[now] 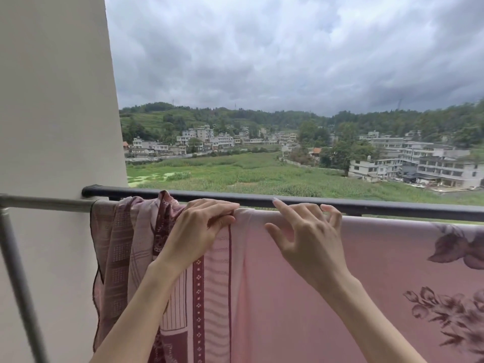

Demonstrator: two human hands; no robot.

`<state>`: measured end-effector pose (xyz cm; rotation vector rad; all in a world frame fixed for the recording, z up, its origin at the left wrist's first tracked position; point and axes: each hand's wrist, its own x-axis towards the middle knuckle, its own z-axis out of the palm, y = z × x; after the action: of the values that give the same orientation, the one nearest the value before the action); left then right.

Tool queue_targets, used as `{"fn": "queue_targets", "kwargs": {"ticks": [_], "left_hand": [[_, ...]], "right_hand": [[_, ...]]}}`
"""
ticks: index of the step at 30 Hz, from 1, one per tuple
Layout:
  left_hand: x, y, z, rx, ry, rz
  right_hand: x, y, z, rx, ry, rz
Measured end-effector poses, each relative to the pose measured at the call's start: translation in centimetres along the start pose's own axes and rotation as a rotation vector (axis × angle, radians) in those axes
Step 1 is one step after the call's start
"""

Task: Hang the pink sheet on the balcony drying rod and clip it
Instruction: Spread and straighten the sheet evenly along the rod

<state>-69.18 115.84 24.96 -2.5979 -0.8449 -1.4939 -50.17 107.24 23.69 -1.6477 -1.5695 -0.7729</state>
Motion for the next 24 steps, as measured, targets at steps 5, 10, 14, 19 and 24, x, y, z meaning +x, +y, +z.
{"fn": "queue_targets", "kwargs": {"ticks": [5, 10, 14, 19, 24], "left_hand": [[-0.9, 1.2, -0.1, -0.024, 0.143, -0.025], [-2.0, 1.9, -0.8, 0.077, 0.223, -0.11], [-1.9, 3.0, -1.0, 0.126, 0.232, -0.183], [-5.2, 3.3, -2.3, 0.076, 0.248, -0.123], [-9.1, 0.7, -4.8, 0.114, 0.332, -0.17]], "right_hand": [[-0.6, -1.6, 0.1, 0.054, 0.038, -0.036], [-2.1, 0.0, -1.7, 0.153, 0.113, -0.027], [-2.6, 0.0, -2.6, 0.151, 0.097, 0.026], [-3.0, -1.1, -3.2, 0.132, 0.029, 0.053], [-2.3, -7.4, -1.9, 0.174, -0.117, -0.103]]}}
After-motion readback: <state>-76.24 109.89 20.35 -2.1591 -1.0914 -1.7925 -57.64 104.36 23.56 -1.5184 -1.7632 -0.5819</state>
